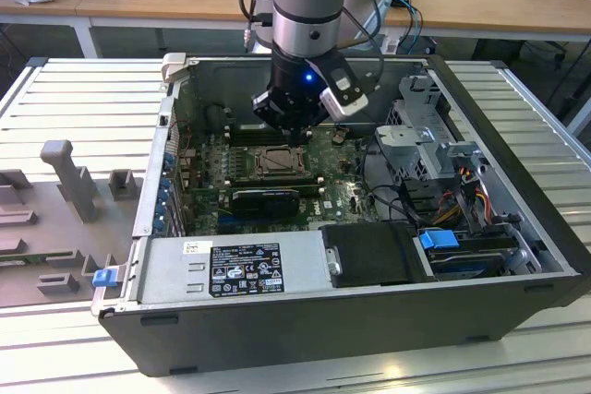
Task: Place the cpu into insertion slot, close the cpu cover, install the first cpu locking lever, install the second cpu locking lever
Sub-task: 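Install the second cpu locking lever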
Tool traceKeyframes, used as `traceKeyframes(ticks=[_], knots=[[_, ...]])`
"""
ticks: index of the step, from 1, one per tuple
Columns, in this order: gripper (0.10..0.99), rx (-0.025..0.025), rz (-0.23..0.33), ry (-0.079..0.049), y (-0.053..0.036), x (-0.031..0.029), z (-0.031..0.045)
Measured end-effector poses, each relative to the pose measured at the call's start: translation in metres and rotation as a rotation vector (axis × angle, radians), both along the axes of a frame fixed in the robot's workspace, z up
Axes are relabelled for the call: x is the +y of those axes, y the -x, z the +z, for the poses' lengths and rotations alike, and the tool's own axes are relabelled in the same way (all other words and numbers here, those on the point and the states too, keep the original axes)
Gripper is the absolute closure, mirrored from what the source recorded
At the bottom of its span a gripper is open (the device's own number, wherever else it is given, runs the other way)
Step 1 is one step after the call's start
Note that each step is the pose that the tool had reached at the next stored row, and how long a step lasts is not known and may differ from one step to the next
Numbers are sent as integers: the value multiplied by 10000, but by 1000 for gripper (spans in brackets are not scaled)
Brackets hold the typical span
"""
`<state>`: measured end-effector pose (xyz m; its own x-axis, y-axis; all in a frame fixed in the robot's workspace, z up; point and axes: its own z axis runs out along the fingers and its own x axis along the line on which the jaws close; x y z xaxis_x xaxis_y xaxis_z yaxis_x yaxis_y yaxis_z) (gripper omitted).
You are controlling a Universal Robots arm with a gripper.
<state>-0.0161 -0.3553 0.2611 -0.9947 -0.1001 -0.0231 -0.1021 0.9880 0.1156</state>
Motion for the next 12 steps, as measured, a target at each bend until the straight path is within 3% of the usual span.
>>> traceKeyframes(ticks=[9,12], knots=[[980,-1,1,-1,0,-114,17],[980,0,2,-1,-1,-203,17]])
